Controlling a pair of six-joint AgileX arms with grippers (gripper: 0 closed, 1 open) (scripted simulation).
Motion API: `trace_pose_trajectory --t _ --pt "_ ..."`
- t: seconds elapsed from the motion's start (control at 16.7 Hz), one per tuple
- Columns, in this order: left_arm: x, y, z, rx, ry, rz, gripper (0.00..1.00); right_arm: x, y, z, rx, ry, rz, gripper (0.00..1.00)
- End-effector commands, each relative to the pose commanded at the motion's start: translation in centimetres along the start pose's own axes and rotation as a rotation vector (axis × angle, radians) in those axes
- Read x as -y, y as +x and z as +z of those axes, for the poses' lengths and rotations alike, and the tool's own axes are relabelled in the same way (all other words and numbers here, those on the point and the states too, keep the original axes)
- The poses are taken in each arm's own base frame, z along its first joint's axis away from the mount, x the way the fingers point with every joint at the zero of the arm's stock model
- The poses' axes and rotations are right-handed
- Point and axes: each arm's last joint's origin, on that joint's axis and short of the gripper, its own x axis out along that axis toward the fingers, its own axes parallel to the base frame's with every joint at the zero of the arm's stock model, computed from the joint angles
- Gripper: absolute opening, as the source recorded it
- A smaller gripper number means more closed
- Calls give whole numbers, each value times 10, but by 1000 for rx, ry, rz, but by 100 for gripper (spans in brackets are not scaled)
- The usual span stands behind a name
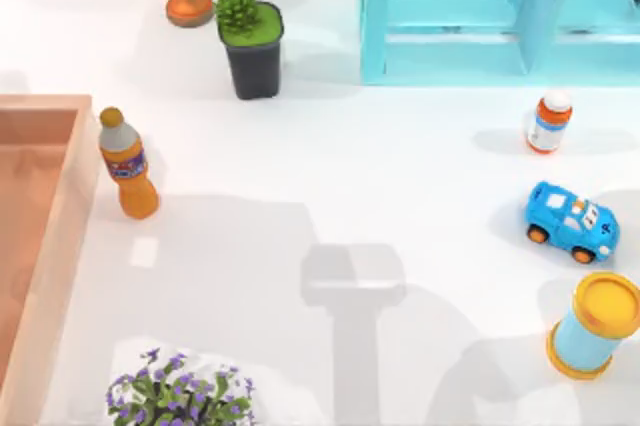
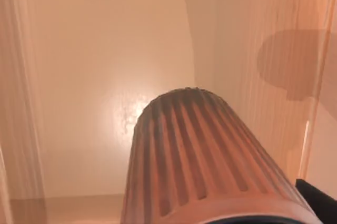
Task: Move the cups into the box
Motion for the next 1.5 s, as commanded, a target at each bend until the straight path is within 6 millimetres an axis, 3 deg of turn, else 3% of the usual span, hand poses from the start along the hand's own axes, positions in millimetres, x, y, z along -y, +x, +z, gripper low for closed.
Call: trace_pose_trajectory --t 0.3,0.72,1.02,1.5 --pt "0 3 0 1 1 3 0 0 0 0 0 0 0 100" --pt "-8 61 0 0 0 0 0 0 0 0 0 0 0 100" --pt "-9 64 0 0 0 0 0 0 0 0 0 0 0 100" --pt "-9 64 0 0 0 0 60 0 0 0 0 0 0 100"
